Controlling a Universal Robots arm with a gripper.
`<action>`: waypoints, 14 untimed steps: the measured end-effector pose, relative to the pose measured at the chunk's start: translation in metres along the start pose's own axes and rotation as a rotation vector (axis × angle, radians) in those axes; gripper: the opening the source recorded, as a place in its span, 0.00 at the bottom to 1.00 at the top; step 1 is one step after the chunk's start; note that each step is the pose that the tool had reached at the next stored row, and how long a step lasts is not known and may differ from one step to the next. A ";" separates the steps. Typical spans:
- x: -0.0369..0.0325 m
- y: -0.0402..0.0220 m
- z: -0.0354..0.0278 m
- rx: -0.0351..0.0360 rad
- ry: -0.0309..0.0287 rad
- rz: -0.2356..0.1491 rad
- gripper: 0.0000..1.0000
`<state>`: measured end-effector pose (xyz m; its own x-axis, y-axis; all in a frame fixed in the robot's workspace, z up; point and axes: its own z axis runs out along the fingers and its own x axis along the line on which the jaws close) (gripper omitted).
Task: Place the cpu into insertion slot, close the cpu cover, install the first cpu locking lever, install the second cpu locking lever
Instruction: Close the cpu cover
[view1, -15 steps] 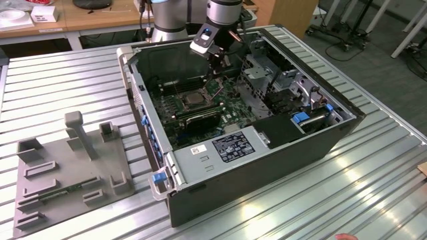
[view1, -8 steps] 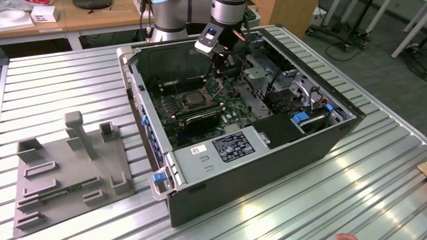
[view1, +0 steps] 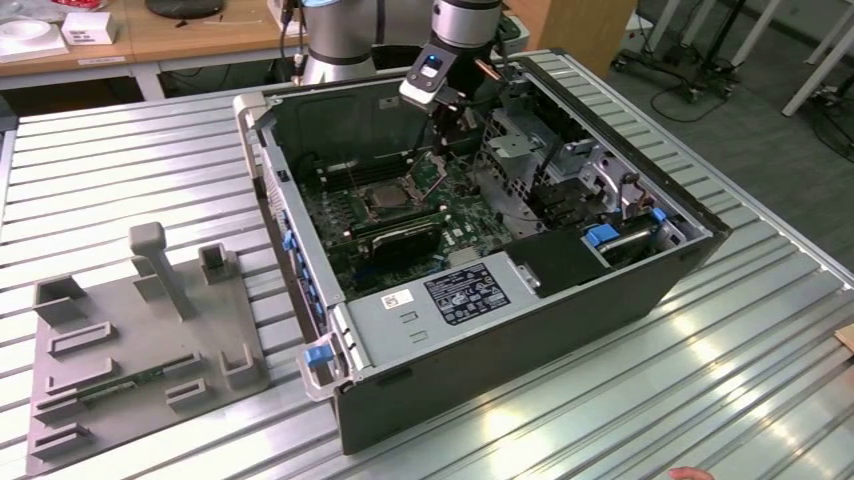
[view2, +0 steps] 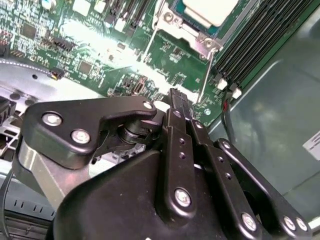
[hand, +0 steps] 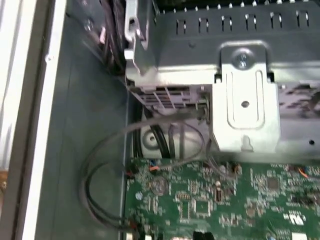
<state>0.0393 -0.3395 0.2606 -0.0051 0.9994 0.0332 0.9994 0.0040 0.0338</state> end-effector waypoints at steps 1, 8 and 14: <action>0.0000 0.0014 0.0001 -0.0001 0.0001 0.000 0.11; -0.0001 0.0109 0.0004 -0.0001 0.0001 0.000 0.11; -0.0001 0.0128 0.0005 -0.0001 0.0001 0.000 0.11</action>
<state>0.0520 -0.3395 0.2606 -0.0051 0.9994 0.0333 0.9994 0.0040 0.0338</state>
